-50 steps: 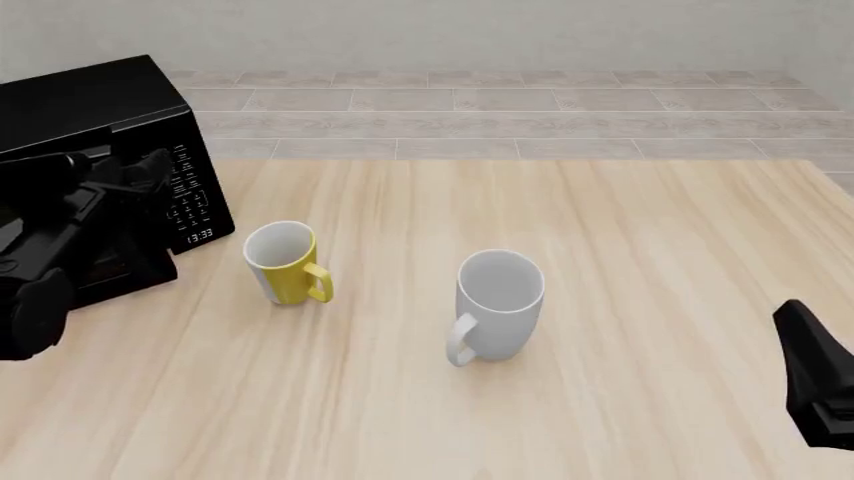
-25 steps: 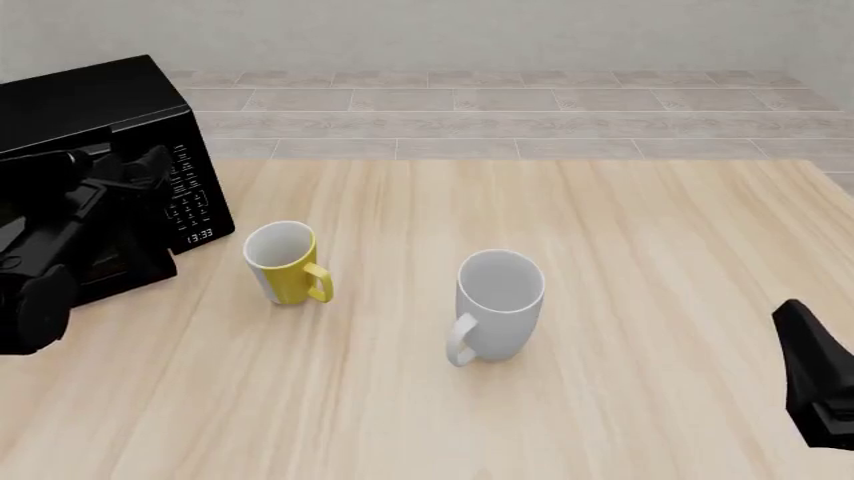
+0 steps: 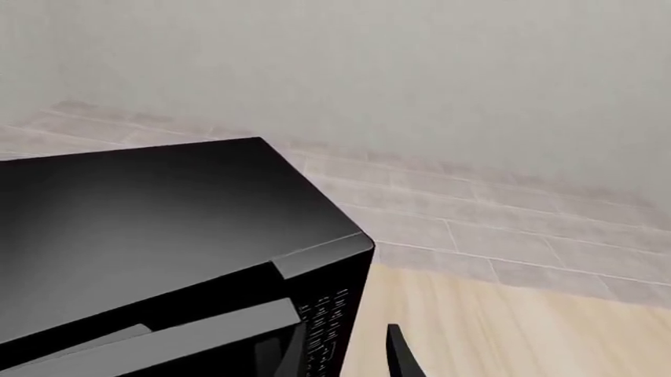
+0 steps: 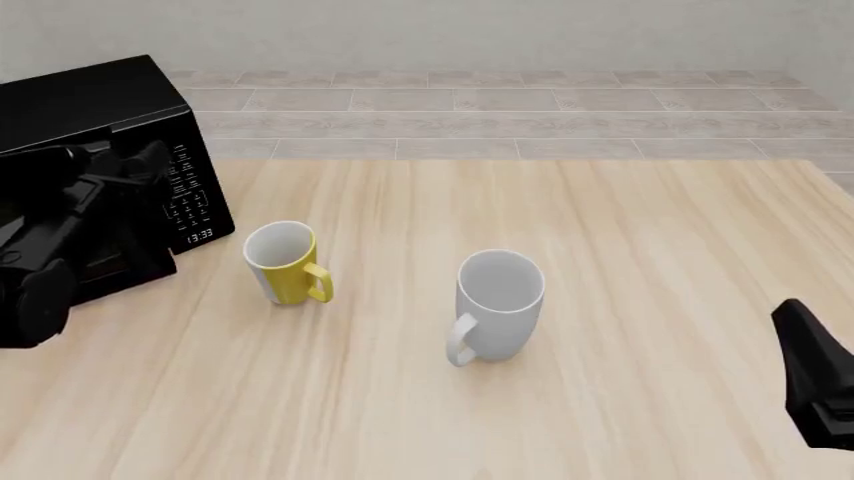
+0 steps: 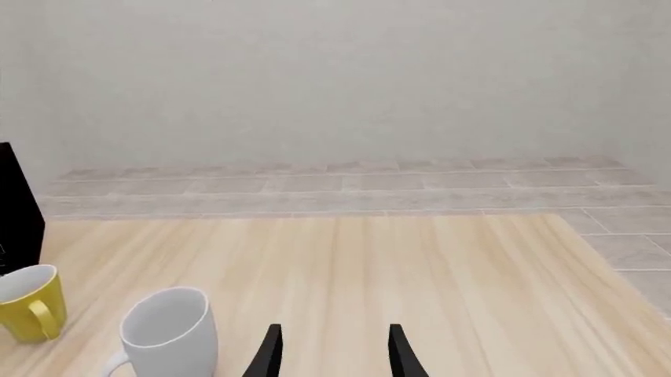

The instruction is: Close the microwave.

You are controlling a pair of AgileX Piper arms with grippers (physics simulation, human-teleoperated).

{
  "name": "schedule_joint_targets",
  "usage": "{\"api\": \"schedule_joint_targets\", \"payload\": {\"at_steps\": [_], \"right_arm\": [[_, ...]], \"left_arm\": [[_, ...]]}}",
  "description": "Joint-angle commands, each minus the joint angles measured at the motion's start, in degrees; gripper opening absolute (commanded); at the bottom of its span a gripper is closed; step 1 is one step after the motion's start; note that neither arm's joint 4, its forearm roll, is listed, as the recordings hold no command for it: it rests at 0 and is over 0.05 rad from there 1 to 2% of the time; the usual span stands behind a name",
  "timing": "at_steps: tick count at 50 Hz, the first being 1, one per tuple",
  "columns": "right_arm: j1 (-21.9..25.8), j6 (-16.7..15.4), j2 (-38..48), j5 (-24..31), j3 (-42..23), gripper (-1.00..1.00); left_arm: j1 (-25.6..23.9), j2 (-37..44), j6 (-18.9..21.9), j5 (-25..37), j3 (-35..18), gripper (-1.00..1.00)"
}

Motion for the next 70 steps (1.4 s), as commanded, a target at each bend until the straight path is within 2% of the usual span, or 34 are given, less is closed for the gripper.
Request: {"api": "schedule_joint_targets", "payload": {"at_steps": [1, 70], "right_arm": [[-0.06, 0.12, -0.01, -0.24, 0.0, 1.0], [0.45, 0.13, 0.01, -0.1, 0.0, 1.0]], "left_arm": [[5.04, 5.77, 2.04, 12.28, 1.43, 1.0], [7.62, 10.74, 1.96, 12.41, -2.27, 1.0]]}}
